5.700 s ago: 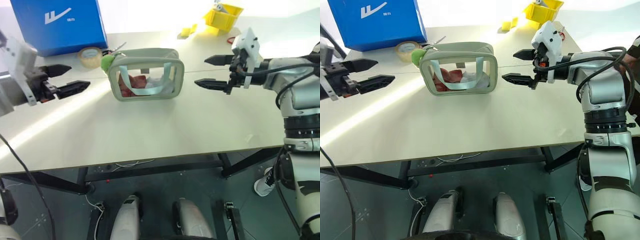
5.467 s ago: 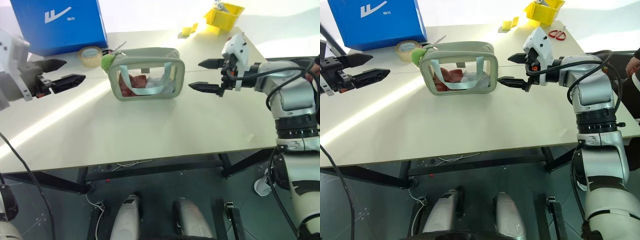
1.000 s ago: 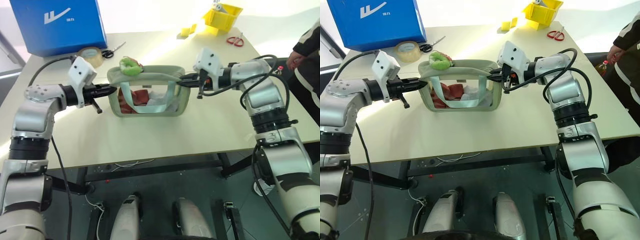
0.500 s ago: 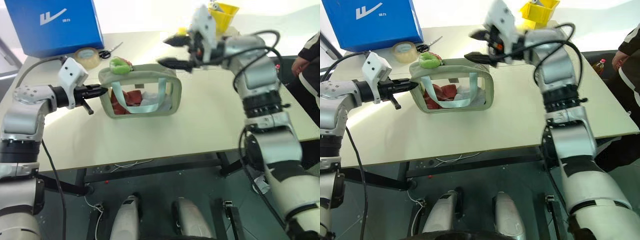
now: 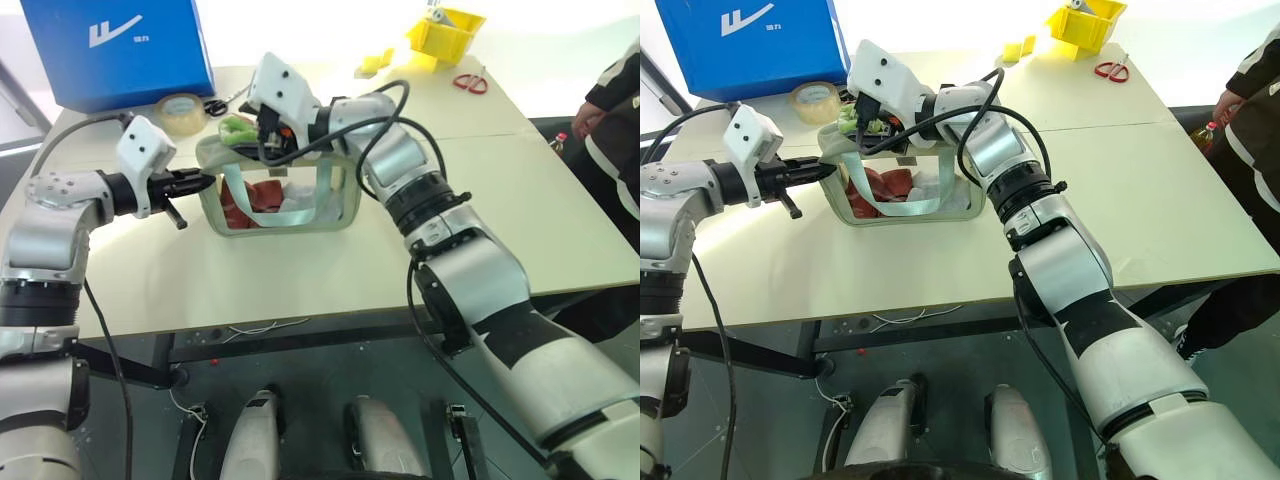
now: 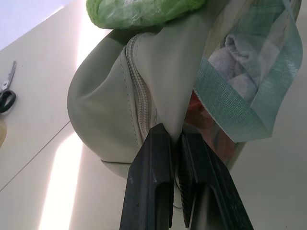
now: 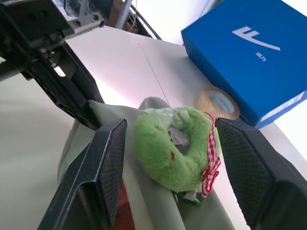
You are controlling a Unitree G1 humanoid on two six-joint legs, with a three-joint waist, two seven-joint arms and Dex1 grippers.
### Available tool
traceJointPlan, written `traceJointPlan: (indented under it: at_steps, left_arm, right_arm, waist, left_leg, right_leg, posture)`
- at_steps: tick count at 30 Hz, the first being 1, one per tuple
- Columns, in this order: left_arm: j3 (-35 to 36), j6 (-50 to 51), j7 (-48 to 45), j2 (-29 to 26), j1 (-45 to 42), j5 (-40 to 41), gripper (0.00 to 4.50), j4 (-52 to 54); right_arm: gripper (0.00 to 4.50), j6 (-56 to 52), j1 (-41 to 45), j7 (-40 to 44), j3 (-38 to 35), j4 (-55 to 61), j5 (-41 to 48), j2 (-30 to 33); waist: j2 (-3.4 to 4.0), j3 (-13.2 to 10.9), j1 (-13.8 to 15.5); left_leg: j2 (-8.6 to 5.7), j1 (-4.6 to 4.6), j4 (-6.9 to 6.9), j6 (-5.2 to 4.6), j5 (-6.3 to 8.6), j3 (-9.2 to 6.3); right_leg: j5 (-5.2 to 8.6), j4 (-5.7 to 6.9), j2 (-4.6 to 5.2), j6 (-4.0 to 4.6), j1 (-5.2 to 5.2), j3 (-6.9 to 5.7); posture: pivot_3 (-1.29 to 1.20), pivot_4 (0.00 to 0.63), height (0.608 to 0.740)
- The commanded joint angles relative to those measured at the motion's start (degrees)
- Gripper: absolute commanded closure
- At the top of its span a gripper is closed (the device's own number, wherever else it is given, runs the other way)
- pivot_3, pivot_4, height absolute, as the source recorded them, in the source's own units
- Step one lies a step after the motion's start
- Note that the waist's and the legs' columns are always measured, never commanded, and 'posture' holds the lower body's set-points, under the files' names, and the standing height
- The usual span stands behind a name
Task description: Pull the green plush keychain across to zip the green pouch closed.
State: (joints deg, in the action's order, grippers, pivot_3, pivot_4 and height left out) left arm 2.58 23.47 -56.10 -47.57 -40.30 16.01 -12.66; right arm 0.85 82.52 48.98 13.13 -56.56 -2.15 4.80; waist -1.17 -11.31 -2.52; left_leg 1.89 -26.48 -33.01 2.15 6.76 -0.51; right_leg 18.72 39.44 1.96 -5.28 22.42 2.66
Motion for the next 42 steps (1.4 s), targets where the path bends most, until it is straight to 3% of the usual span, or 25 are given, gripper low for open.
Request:
traceJointPlan:
  at_steps: [1, 4, 9, 16, 20, 25, 28, 32, 37, 42]
  left_arm:
    - [1.7, -0.7, 0.1, -0.7, 0.6, 0.1, 4.50, 1.6]
    - [1.8, -0.9, 0.1, -0.6, 0.3, 0.0, 4.50, 1.1]
    - [1.5, -1.1, 0.4, 0.1, -0.6, -0.3, 4.50, 0.5]
    - [2.0, -0.7, 0.0, 0.1, 0.4, 0.1, 4.50, 1.7]
    - [2.2, -0.8, -0.3, -0.1, 0.8, 0.1, 4.50, 1.3]
    - [1.9, -0.7, -0.6, -0.1, 0.8, 0.1, 4.50, 0.8]
    - [1.2, -0.5, -0.7, 0.3, -0.2, -0.2, 4.50, 0.1]
    - [0.1, -0.3, -0.8, 1.1, -1.8, -0.7, 4.50, -0.5]
    - [-0.1, -0.4, -1.4, 1.2, -2.2, -1.2, 4.50, -0.7]
    - [0.3, 0.0, -1.2, 0.9, -1.3, -0.9, 4.50, 0.4]
  right_arm:
    - [2.73, 2.2, 2.3, 0.1, -0.8, -0.2, -0.5, -0.5]
    - [4.42, 3.2, 1.6, 1.0, -0.3, -0.1, -1.3, 0.1]
    - [4.47, 2.4, 1.1, 0.9, -2.1, 1.2, -0.9, 2.2]
    - [4.47, -6.8, -2.3, -1.2, -8.0, 12.6, 1.6, 13.4]
    - [4.47, -16.5, -10.9, -3.0, -11.8, 26.8, 1.3, 24.2]
    - [4.47, -26.2, -23.1, -6.4, -15.0, 39.8, 1.7, 30.4]
    - [4.47, -30.3, -30.1, -8.8, -15.3, 44.4, 2.8, 28.8]
    - [4.47, -31.2, -36.3, -13.9, -13.3, 43.4, 3.9, 20.9]
    - [4.47, -28.4, -36.9, -17.6, -11.4, 36.3, 4.1, 12.4]
    - [4.47, -23.9, -36.6, -17.0, -8.6, 30.8, 1.8, 12.5]
  waist:
    - [0.00, 0.0, 0.0]
    - [0.00, 0.0, 0.0]
    - [0.00, 0.0, 0.1]
    - [0.00, 0.0, 0.3]
    - [0.00, 0.0, 0.8]
    - [0.01, 0.0, 0.5]
    - [0.01, 0.0, 0.2]
    - [0.00, 0.0, 0.0]
    - [0.00, 0.0, 0.0]
    - [-0.02, 0.0, 0.1]
  left_leg:
    - [0.00, 0.00, 0.00, 0.00, 0.00, 0.00]
    - [0.00, 0.00, 0.00, 0.00, 0.00, 0.00]
    - [0.00, 0.00, 0.00, 0.00, 0.00, 0.00]
    - [0.00, -0.02, -0.02, 0.00, 0.00, -0.01]
    - [-0.02, -0.03, -0.02, 0.00, 0.00, 0.00]
    - [0.00, 0.02, 0.00, -0.01, 0.00, 0.11]
    - [0.00, 0.02, 0.01, -0.02, 0.00, 0.10]
    - [0.00, 0.07, -0.04, -0.02, -0.01, 0.08]
    - [0.00, 0.04, -0.06, -0.02, -0.01, 0.07]
    - [0.00, 0.07, -0.08, -0.02, -0.01, 0.06]
  right_leg:
    - [0.00, 0.00, 0.00, 0.00, 0.01, 0.00]
    - [0.00, 0.00, 0.00, 0.00, 0.00, 0.00]
    - [0.00, 0.00, -0.01, 0.00, 0.00, 0.00]
    - [0.00, -0.01, 0.03, 0.00, -0.01, 0.00]
    - [0.00, -0.03, 0.06, 0.00, -0.01, 0.00]
    - [-0.01, -0.02, 0.06, 0.02, 0.01, 0.07]
    - [0.00, 0.00, 0.03, 0.02, 0.02, 0.08]
    - [-0.01, 0.00, -0.01, 0.02, -0.07, 0.08]
    - [-0.01, 0.01, -0.03, 0.01, -0.04, 0.09]
    - [-0.01, 0.00, -0.04, 0.01, -0.10, 0.08]
  posture:
    - [0.00, 0.150, 0.740]
    - [0.00, 0.150, 0.740]
    - [0.00, 0.150, 0.740]
    - [0.00, 0.150, 0.740]
    - [0.00, 0.150, 0.740]
    - [0.00, 0.150, 0.740]
    - [0.00, 0.150, 0.740]
    - [0.00, 0.150, 0.740]
    - [0.00, 0.150, 0.740]
    - [0.00, 0.150, 0.740]
